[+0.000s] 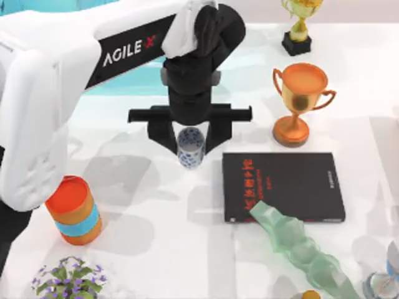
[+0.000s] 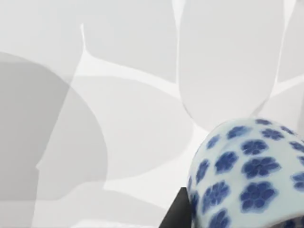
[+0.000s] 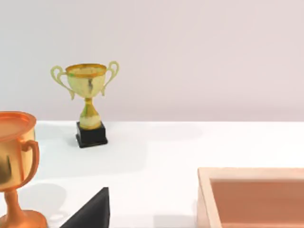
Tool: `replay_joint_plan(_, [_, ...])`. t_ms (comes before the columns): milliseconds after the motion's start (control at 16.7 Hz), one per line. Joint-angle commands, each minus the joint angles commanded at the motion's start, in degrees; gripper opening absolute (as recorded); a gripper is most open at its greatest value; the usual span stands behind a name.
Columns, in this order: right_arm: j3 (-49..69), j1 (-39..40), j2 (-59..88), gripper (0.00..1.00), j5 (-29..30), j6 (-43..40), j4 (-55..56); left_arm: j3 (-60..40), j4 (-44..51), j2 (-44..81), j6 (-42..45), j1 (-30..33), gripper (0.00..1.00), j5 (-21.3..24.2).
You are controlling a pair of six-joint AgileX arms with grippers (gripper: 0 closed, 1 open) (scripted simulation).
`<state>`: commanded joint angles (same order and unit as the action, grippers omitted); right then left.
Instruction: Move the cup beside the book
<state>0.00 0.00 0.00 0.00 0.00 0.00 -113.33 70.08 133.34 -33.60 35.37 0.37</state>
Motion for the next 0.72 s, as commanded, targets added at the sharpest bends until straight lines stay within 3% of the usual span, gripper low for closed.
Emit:
replay_joint_plan(360, [0.0, 0.0, 0.0, 1.0, 0.0, 0.0, 0.0, 0.0, 0.0, 0.0, 0.0, 0.0, 0.98, 0.0])
replay_joint_plan(720, [0.0, 0.0, 0.0, 1.0, 0.0, 0.0, 0.0, 0.0, 0.0, 0.0, 0.0, 0.0, 1.0, 0.0])
